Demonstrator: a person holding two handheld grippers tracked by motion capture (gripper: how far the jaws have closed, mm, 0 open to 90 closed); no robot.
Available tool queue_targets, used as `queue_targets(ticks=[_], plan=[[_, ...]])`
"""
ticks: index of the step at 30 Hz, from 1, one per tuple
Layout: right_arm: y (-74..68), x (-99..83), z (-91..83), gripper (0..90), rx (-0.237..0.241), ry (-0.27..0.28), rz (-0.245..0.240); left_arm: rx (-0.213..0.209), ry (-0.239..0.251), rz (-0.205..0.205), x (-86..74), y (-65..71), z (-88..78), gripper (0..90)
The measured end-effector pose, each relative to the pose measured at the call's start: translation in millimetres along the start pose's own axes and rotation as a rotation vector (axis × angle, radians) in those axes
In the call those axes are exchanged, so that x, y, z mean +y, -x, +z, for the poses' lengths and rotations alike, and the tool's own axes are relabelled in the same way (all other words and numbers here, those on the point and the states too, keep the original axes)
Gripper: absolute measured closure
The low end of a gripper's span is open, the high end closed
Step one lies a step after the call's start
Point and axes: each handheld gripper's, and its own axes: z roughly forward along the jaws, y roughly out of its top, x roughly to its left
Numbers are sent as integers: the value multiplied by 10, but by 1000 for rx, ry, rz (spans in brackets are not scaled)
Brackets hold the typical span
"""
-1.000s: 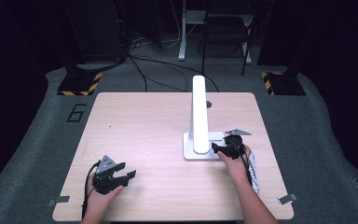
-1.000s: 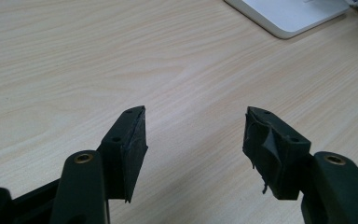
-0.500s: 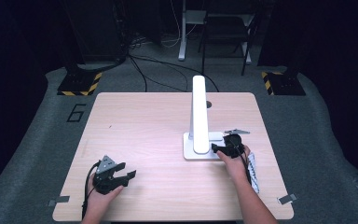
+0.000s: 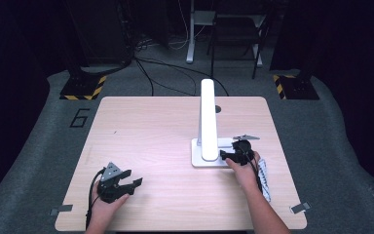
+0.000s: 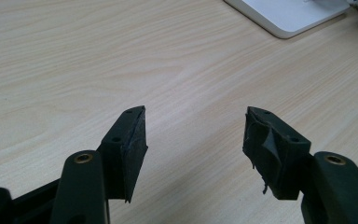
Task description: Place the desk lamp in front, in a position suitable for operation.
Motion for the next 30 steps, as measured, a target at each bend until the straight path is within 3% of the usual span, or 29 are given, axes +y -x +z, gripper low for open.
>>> queue_targets(ticks=[1, 8, 30], plan=[[-22, 3, -10, 279, -6, -10, -23, -4, -8, -4, 2, 0, -1, 393], [-136, 4, -20, 280, -16, -22, -36, -2, 0, -3, 1, 4, 5, 393], [-441, -173, -99, 280, 38, -12, -100, 1, 7, -10, 1, 7, 3, 393]])
